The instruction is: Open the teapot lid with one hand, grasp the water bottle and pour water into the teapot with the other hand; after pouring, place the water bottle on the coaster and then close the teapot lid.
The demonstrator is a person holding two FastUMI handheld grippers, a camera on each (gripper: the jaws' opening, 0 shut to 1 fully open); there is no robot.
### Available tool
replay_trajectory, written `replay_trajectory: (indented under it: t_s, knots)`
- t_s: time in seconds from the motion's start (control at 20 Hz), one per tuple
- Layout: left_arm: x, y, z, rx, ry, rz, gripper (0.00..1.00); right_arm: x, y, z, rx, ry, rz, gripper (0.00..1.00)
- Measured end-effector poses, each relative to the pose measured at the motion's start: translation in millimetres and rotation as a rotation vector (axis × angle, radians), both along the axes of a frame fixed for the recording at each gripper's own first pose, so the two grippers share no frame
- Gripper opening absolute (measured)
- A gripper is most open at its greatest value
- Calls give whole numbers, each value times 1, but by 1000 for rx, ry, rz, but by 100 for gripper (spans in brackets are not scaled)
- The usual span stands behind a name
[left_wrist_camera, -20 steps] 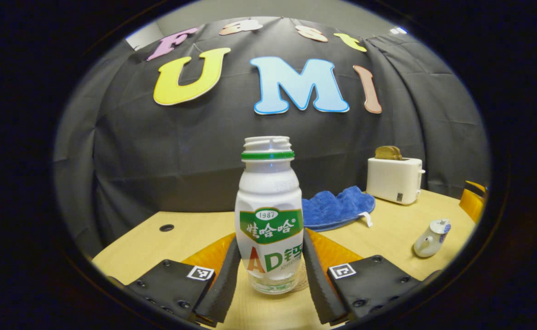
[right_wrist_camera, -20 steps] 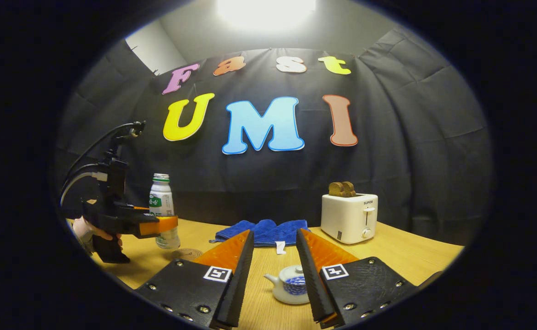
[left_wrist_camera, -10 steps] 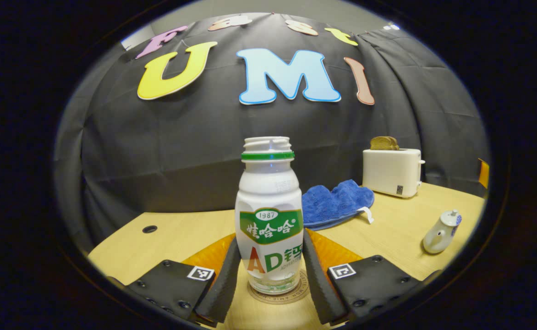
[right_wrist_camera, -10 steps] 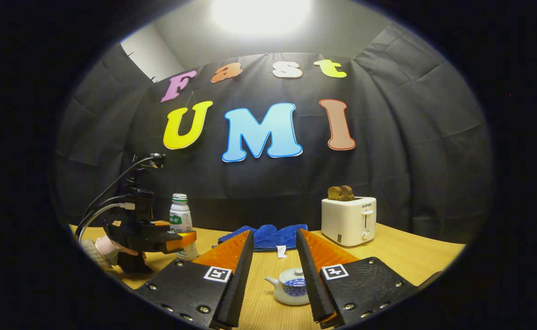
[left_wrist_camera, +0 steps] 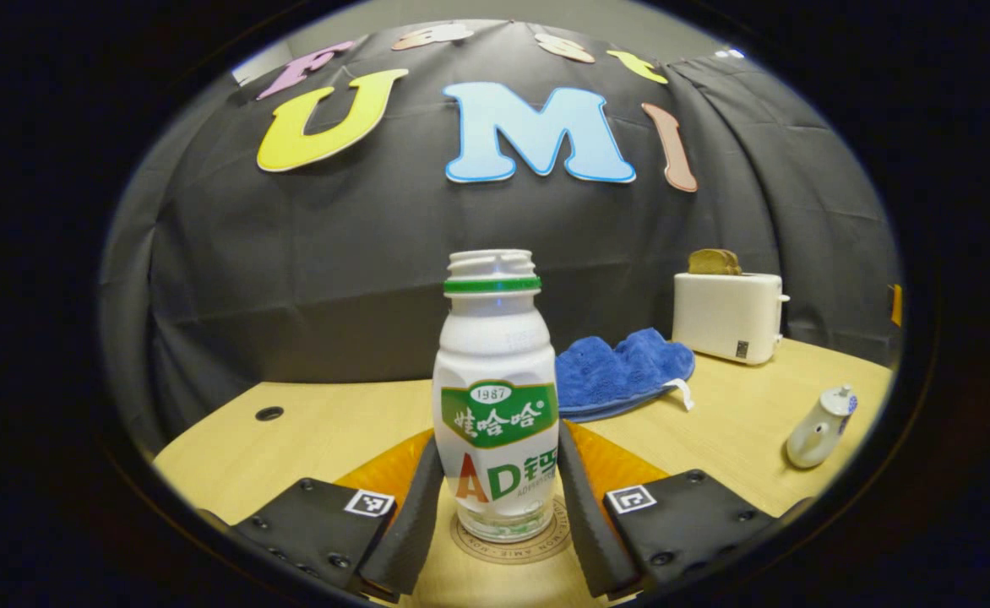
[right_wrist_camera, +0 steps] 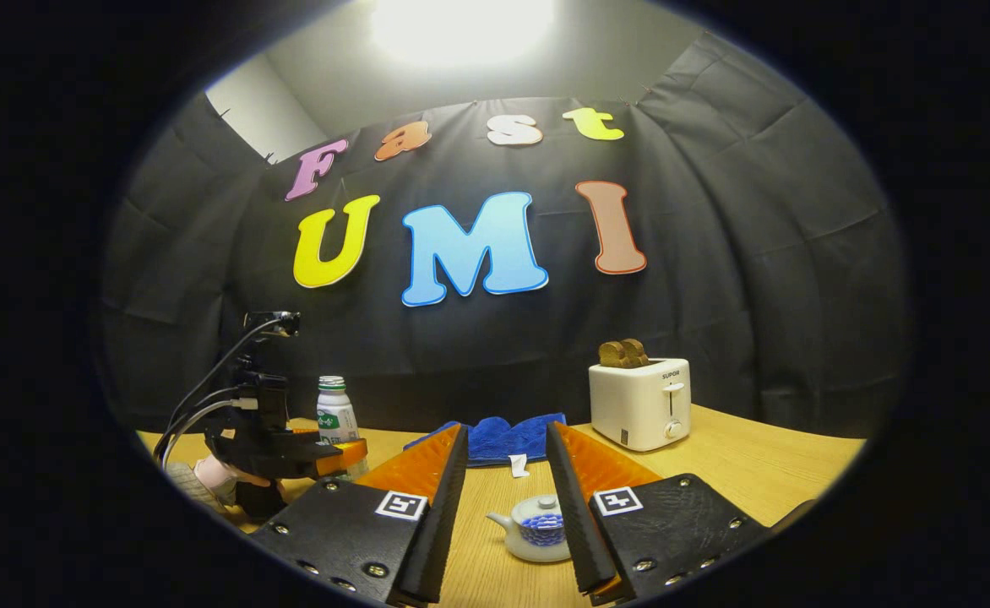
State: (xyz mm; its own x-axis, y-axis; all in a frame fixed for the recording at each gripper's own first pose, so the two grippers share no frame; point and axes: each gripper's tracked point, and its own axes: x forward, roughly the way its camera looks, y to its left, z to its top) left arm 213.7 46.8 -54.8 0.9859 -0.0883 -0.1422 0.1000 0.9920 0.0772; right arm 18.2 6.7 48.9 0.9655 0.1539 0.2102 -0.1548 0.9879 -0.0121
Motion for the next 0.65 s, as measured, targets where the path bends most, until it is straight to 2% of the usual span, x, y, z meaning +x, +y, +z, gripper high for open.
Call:
replay_trajectory:
  t_s: [0.1, 0.15, 0.2, 0.25, 0.3, 0.4, 0.45, 0.65]
  knots:
    - [1, 1, -1, -9, -3, 3, 72, 0, 0, -1, -3, 2, -3, 57]
    - [1, 1, -1, -12, -5, 4, 81, 0, 0, -1, -3, 2, -4, 57]
    - [2, 0, -2, -8, -5, 3, 79, 0, -1, -1, -4, 4, -7, 57]
    - [2, -1, -1, -2, -5, 1, 84, 1, -2, -2, -5, 7, -9, 57]
    - [1, -1, 0, 5, -4, -3, 86, 2, -2, -3, -5, 10, -10, 57]
    - [0, -4, 0, 4, -5, -5, 81, 3, -1, -5, -8, 16, -11, 57]
    - [0, -5, 1, -5, -9, -5, 88, 3, -1, -6, -11, 18, -11, 57]
    - [-3, -1, 4, -12, -18, 11, 88, 4, -1, -7, -18, 23, -12, 57]
